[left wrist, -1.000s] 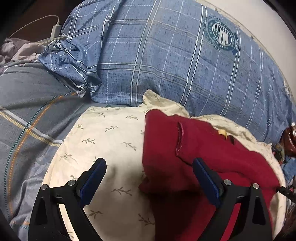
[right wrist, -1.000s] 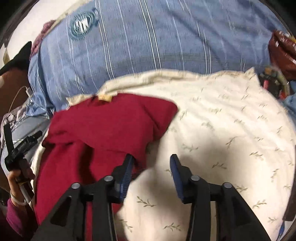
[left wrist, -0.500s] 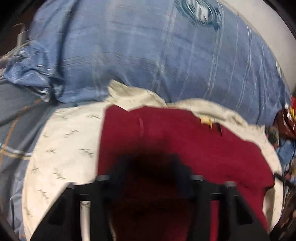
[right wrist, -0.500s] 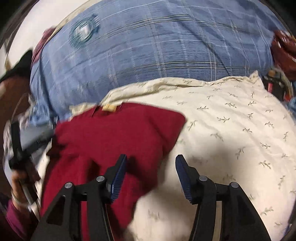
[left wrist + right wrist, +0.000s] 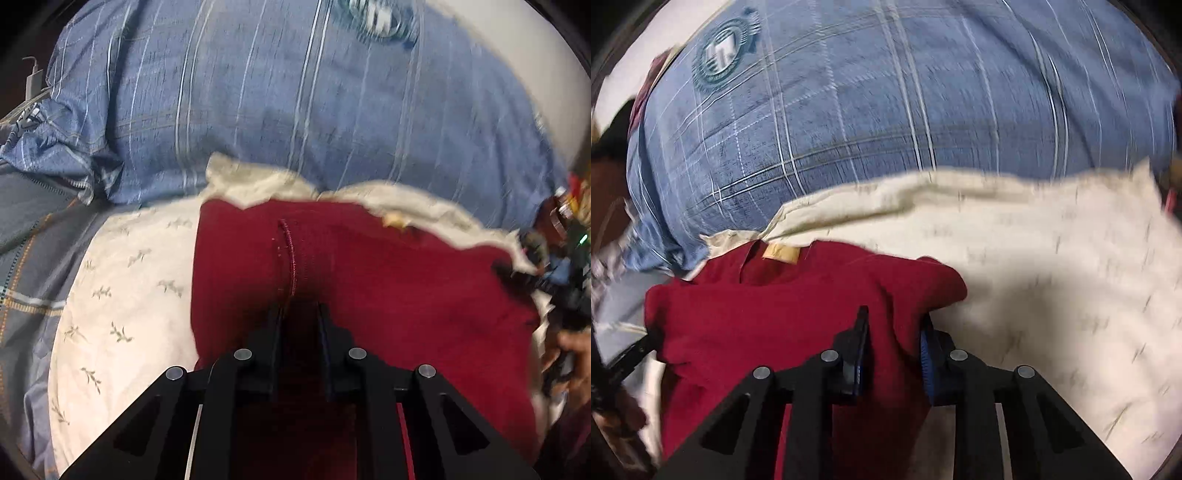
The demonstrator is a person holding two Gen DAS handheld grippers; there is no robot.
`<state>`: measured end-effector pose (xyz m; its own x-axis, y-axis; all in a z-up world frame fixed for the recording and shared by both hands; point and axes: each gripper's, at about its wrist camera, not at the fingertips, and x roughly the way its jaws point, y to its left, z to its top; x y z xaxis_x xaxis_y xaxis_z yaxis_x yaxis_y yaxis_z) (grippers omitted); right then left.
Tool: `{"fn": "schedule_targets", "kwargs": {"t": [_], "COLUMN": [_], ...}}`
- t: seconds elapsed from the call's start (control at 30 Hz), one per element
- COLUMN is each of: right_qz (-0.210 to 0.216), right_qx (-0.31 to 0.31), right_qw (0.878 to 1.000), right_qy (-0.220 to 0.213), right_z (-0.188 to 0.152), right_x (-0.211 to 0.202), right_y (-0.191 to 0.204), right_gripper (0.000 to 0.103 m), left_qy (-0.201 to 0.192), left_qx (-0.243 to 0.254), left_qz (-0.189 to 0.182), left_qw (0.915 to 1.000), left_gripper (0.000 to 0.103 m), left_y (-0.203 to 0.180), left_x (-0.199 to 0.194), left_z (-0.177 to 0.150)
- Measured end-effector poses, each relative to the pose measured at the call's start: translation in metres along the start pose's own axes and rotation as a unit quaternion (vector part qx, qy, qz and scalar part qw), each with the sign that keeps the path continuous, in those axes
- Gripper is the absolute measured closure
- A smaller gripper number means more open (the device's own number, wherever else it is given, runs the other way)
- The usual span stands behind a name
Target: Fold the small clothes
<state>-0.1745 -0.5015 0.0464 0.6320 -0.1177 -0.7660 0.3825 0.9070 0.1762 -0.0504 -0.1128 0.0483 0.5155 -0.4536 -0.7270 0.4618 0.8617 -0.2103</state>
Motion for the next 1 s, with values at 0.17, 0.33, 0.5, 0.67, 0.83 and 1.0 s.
{"fn": "schedule_targets", "kwargs": {"t": [0.17,0.33,0.5,0.67,0.83,1.0], "right_qz": [-0.01,0.026,0.038,0.006,0.002,0.076], "right_qx": [0.039,0.038,-0.056,-0.045,-0.044,-0.055], "right_qw": [0.999,0.999,0.998,0.998,0.998,0.995], "right_qy": [0.015,-0.008,0.014,0.043,0.035,0.018], "right_z": [-0.002,-0.015,-0.044,-0.063,-0.052,-0.031], "right_x": [0.007,-0.046,-0.053,-0.036,-0.061,-0.061], "right_y": [-0.015,-0.009,0.032,0.016,0.025,0.066], "right_gripper": [0.061,0.057,0.063,0.069,0.063,0.063], "left_qy": [0.001,-0.009,-0.017,-0.019,-0.021,-0.023], "left_qx": [-0.002,0.009,0.014,0.009,-0.003,0.01], "left_qz": [0.015,0.029,0.037,0.036,0.033,0.044], "left_qw": [0.9999,0.9995,0.9991,0.9991,0.9992,0.9987], "left_gripper": [0.081,0.075,0.066,0.059,0.055,0.052], "left_y": [-0.002,-0.01,-0.015,-0.014,-0.01,-0.015], "left_x": [0.014,0.013,0.011,0.007,0.004,0.005], "left_z": [-0.001,-0.005,-0.011,-0.014,-0.013,-0.015]}}
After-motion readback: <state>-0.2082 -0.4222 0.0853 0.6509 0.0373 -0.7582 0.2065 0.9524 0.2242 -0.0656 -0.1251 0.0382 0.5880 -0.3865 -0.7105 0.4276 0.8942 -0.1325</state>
